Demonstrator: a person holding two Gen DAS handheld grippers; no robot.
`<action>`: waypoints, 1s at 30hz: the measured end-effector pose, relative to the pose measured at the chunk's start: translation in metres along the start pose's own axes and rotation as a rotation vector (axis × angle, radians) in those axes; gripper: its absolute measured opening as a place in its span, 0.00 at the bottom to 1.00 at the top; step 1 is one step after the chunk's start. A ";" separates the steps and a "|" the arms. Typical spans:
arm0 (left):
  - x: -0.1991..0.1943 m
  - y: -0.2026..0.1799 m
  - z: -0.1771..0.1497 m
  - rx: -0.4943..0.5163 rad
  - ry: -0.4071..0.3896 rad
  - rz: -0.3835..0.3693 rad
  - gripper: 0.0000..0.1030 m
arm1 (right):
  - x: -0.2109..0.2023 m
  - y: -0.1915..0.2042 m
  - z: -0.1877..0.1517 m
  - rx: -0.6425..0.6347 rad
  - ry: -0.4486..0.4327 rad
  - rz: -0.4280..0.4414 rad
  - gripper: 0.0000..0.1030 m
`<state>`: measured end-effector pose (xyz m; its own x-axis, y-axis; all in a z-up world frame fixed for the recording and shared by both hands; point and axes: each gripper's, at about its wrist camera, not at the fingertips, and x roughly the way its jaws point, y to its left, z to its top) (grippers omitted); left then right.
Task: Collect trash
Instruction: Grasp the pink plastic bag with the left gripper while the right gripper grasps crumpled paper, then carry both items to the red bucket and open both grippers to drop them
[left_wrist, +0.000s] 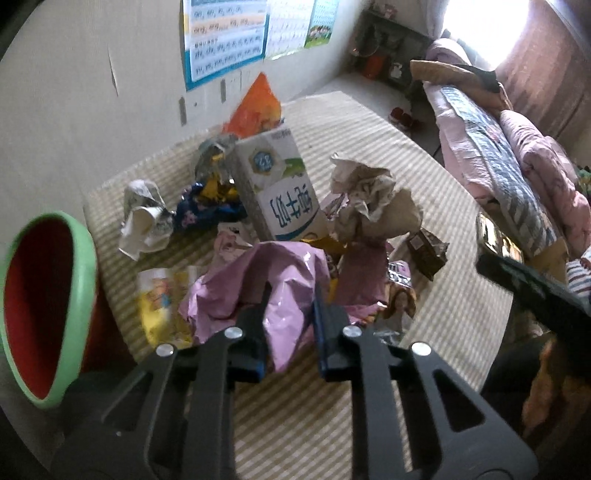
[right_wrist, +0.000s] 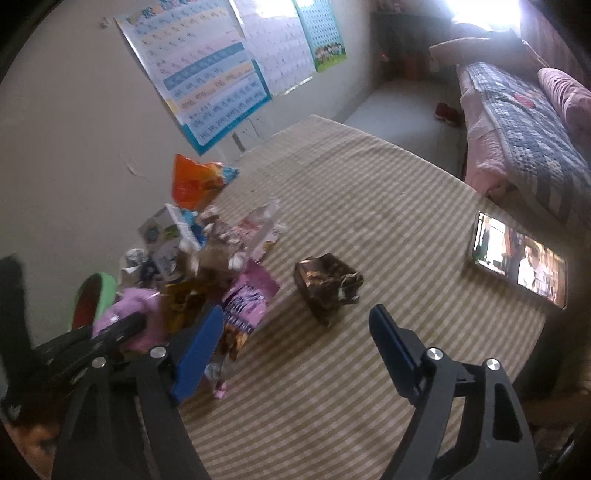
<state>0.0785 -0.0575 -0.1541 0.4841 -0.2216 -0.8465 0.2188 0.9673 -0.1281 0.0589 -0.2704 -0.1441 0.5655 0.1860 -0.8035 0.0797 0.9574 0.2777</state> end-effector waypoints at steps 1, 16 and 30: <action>-0.005 -0.001 -0.003 0.012 -0.014 0.004 0.18 | 0.001 0.000 0.005 0.001 0.001 0.011 0.76; -0.060 0.023 -0.017 -0.055 -0.147 -0.017 0.18 | 0.077 0.052 0.050 -0.098 0.181 0.096 0.35; -0.112 0.094 -0.006 -0.216 -0.280 -0.064 0.18 | -0.009 0.093 0.054 -0.190 -0.017 0.111 0.08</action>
<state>0.0393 0.0592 -0.0743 0.6949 -0.2792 -0.6626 0.0865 0.9473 -0.3084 0.1057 -0.1951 -0.0823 0.5758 0.2905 -0.7642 -0.1395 0.9559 0.2583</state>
